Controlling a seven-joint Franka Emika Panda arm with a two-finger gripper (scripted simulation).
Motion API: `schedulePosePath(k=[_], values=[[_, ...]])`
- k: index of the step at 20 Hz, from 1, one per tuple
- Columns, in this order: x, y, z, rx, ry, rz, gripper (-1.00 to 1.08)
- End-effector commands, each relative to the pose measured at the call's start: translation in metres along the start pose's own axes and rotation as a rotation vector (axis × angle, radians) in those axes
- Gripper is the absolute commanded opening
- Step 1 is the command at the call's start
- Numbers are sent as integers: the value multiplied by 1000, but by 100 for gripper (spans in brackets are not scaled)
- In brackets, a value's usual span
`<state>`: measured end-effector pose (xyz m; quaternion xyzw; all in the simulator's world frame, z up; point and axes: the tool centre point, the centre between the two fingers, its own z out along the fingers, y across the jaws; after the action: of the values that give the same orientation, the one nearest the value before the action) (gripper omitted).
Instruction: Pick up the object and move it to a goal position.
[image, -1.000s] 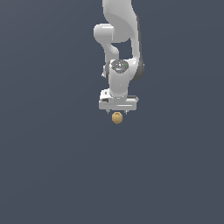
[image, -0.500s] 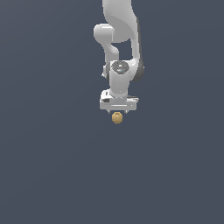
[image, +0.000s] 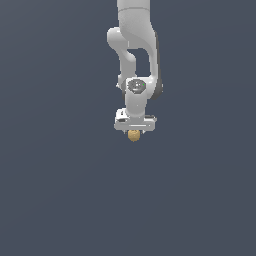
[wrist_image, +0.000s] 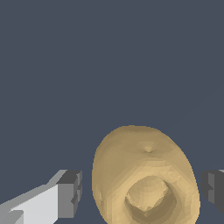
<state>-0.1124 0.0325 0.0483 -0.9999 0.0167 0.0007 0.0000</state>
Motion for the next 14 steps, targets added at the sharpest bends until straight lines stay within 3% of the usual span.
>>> schedulePosePath(k=[1, 4, 5, 14], values=[[0, 0, 6, 0, 1, 0, 100], [0, 0, 9, 0, 1, 0, 100], [0, 0, 9, 0, 1, 0, -100], [0, 0, 9, 0, 1, 0, -100]])
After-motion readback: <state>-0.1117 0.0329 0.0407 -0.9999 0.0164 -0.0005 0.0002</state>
